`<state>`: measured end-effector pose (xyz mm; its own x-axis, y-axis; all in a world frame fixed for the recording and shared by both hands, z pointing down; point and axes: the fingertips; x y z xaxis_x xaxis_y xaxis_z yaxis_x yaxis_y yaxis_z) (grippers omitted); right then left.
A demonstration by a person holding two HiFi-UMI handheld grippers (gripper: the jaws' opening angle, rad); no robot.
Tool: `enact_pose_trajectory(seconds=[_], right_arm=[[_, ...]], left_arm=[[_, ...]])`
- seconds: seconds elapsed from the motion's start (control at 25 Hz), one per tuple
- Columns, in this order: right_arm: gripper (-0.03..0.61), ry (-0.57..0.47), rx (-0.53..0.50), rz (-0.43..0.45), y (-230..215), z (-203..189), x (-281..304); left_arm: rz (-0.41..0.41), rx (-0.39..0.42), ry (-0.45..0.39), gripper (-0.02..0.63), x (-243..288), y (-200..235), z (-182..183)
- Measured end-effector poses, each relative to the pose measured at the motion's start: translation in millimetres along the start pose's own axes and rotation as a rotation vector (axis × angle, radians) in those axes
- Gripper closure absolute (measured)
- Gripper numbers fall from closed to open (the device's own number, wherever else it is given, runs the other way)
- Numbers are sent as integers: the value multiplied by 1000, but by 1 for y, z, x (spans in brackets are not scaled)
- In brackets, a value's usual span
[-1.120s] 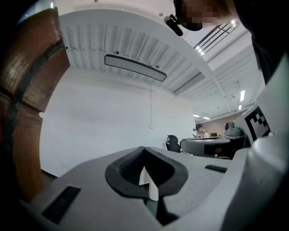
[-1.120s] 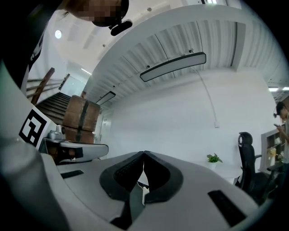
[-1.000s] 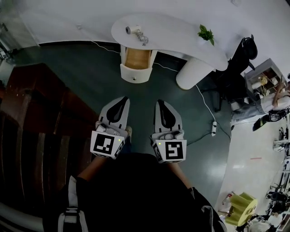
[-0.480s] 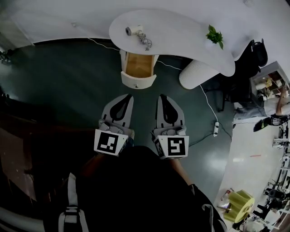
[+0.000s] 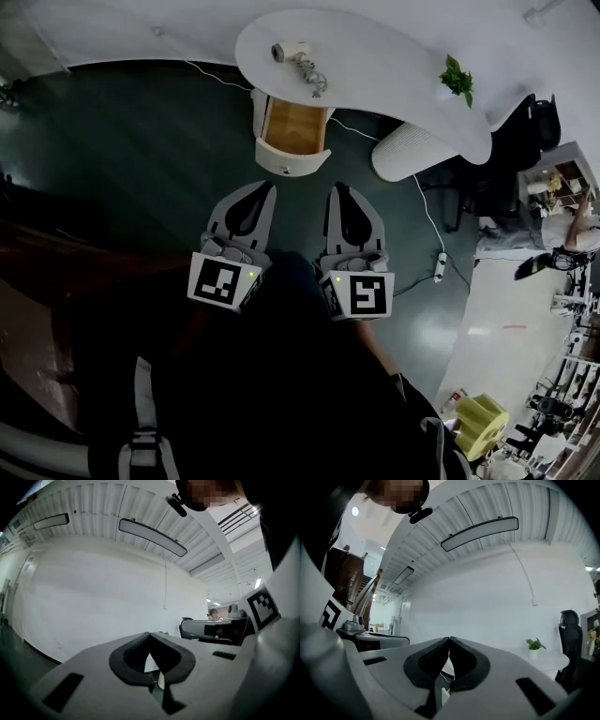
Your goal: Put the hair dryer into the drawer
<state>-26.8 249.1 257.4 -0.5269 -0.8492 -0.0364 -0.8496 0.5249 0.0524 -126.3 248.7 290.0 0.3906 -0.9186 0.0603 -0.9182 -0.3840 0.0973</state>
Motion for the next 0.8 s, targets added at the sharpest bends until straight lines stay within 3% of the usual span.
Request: enact_pose_trajectory(seconds=[0.4,0.8], right_arm=[[555,-12,-2,67,-11,-5,47],[555,29,15,138,-85,-18,136]], left_arm=[[34,-9,-39,607,24,29,0],[116,-43,1,607,114,58,-1]])
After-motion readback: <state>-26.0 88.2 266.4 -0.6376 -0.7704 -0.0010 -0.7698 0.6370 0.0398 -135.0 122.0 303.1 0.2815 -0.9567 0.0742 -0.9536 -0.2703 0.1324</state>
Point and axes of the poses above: the fingertips, and each gripper's own axes: x forward along the fingers, y to its left, z out of its top, and after that the axes turned 10 degrees about z, right-handed
